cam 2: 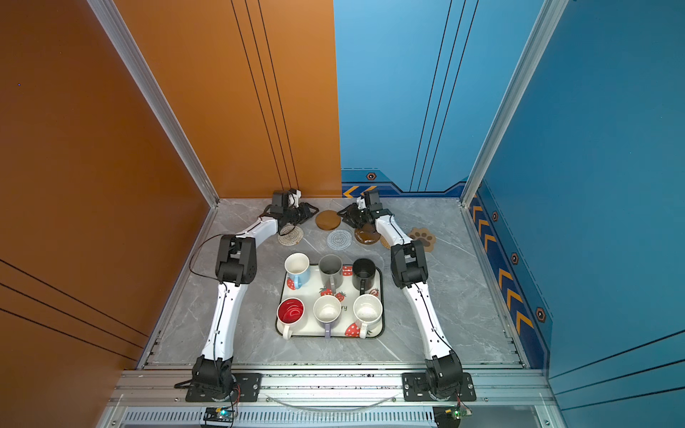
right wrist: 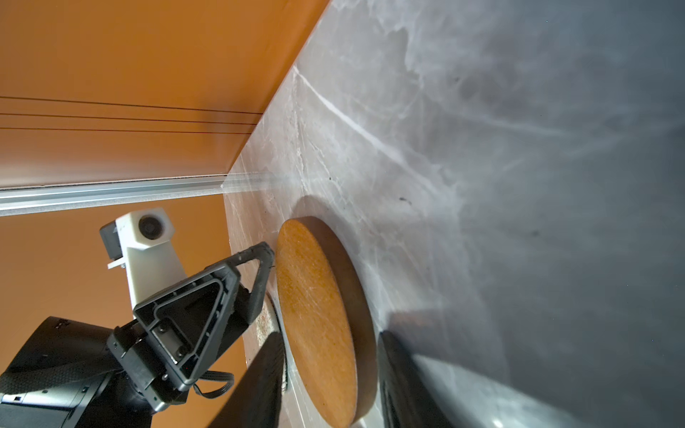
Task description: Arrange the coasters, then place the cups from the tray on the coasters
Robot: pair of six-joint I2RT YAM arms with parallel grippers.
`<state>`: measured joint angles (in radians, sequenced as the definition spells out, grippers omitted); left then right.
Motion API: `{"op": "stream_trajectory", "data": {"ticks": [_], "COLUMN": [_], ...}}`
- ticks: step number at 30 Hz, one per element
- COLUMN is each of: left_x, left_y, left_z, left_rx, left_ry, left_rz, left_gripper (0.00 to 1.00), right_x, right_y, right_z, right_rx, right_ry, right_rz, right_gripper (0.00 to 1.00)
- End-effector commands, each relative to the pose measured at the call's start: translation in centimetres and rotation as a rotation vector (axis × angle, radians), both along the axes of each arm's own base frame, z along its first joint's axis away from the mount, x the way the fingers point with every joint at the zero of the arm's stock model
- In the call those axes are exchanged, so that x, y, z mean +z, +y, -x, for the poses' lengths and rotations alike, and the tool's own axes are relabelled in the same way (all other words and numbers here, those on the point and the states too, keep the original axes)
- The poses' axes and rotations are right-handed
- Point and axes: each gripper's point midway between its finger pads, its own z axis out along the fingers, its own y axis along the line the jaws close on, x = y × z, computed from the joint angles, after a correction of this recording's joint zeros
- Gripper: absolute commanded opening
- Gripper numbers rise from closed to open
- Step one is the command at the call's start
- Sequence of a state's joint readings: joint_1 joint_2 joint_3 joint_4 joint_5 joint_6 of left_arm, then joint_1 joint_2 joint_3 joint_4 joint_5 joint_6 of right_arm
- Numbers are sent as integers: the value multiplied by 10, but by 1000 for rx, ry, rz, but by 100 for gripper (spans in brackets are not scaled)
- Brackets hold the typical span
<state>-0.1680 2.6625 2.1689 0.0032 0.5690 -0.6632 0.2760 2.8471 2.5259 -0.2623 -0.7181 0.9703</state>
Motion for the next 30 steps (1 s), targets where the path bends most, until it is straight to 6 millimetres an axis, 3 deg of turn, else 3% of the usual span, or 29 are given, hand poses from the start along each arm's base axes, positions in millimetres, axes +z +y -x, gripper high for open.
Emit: {"op": "stream_trajectory", "data": {"ticks": [1,12,30], "left_x": [-8,-17,-21], "left_y": [-8,-20,7], "left_z": [-1,15,63], "left_rx": [0,-50,-89], "left_ry": [8,52,121], "left_rz": [-20,-59,-299], "left_gripper": [45,42,35], "right_x": [-34,-43,-44], "right_y": [6,22,23], "right_z": [8,36,89], "right_rx": [-1,101,261], "right_ry": [64,111,138], "right_rz": [20,51,226], "right_gripper": [42,41,42]}}
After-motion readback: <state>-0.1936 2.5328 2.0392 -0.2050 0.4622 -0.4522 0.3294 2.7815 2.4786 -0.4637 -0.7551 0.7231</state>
